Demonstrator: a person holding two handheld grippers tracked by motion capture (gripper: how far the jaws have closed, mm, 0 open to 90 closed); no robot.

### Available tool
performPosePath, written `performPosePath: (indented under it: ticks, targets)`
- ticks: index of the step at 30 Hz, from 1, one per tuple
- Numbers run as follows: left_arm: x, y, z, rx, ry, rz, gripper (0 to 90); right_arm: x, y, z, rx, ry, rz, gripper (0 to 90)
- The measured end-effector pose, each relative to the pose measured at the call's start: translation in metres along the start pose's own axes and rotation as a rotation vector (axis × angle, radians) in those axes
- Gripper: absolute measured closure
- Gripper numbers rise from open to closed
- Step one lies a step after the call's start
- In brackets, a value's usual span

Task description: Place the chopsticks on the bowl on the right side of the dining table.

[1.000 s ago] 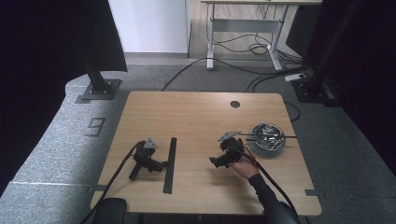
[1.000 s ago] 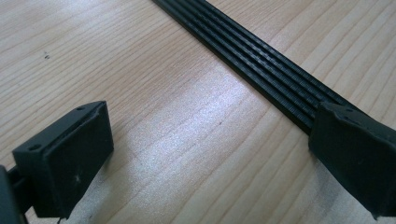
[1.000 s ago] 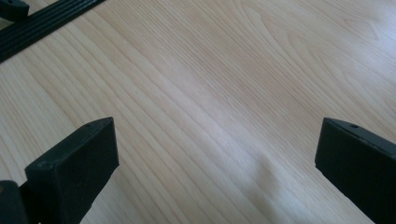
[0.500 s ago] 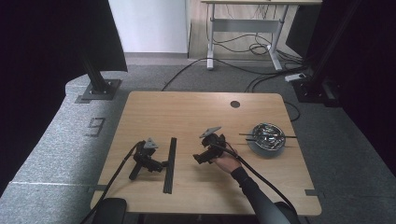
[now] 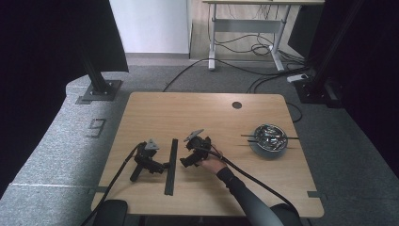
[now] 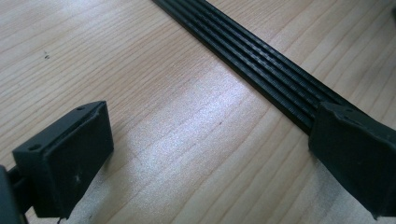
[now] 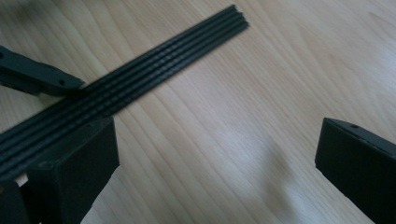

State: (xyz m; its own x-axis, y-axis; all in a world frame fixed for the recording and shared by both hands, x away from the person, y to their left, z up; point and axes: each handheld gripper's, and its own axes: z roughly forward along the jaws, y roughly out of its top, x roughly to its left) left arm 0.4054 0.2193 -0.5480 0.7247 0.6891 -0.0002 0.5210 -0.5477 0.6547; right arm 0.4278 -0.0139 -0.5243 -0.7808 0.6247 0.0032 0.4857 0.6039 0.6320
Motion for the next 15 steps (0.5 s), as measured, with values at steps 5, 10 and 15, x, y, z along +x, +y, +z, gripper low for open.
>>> performPosePath:
  ticks: [5,10,15]
  targets:
    - [0.0,0.0,0.0,0.0,0.0,0.0,0.0,0.01,0.006,0.009,0.0,0.002,-0.002,0.0]
    - [0.0,0.0,0.0,0.0,0.0,0.0,0.0,0.016,0.009,0.016,0.002,-0.001,-0.003,0.0]
    - [0.0,0.0,0.0,0.0,0.0,0.0,0.0,0.02,0.011,0.021,-0.004,-0.008,0.003,0.0]
